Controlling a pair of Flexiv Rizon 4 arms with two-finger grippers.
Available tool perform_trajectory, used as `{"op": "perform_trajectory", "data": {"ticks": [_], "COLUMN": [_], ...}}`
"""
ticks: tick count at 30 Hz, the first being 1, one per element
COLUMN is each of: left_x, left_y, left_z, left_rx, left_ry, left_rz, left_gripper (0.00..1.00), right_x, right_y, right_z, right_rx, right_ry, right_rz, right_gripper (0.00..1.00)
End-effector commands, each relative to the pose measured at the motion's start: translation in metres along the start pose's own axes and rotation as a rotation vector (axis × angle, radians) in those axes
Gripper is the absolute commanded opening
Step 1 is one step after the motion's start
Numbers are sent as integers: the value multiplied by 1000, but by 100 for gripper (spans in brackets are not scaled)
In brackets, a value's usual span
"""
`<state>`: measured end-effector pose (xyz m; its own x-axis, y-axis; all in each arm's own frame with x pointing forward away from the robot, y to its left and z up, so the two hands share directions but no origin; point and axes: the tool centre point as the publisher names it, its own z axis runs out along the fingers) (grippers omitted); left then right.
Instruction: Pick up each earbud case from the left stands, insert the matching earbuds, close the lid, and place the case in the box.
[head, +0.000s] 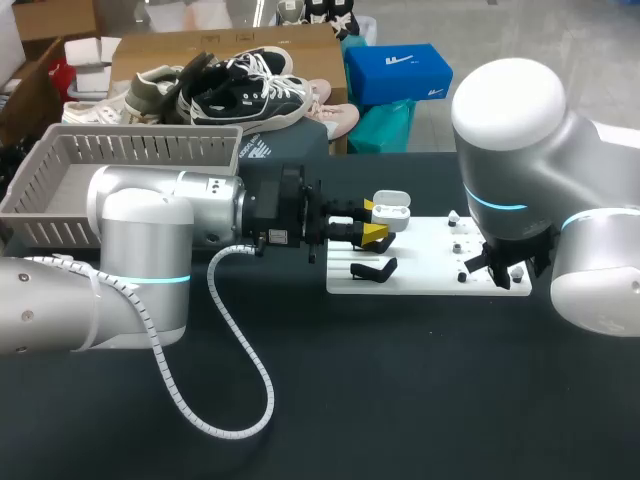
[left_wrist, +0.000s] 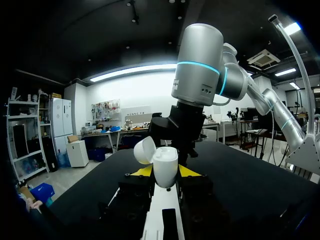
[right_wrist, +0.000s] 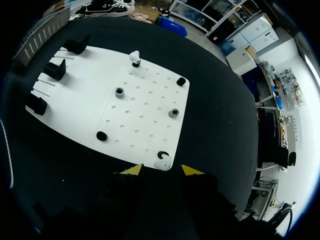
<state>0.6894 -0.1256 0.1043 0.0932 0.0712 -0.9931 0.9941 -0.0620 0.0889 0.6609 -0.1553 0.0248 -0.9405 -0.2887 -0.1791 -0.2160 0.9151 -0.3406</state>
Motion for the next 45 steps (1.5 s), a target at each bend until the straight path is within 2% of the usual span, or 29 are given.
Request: {"op": "perform_trajectory", "data": {"ticks": [1,20,27,28,31,33,34,35,45], "left_x": [1,1,1,1,1,1,1,1,1], "left_y": [1,1,1,1,1,1,1,1,1], "left_z": [0,0,0,0,0,0,0,0,0], "left_rx": [1,1,1,1,1,1,1,1,1], "left_ry": [-2,-2,-2,-2,-2,-2,-2,-2,-2], "left_rz": [1,1,1,1,1,1,1,1,1], "left_gripper": [0,0,0,0,0,0,0,0,0], "right_x": [-1,-8,-8,-8,-8,-7,-7,-7,-4], "right_y": [0,0,0,0,-1,-1,-2,-2,-4], "right_z": [3,10,15,15,15,15,15,14,7], "right_rx": [9,14,24,24,25,28,28,29,39], "right_ry": [-3,7,20,22,25,28,29,30,24], "right_rz": [4,17,20,21,21,22,22,22,27], "right_gripper": [39,33,27,26,9,7,2,0,0]}}
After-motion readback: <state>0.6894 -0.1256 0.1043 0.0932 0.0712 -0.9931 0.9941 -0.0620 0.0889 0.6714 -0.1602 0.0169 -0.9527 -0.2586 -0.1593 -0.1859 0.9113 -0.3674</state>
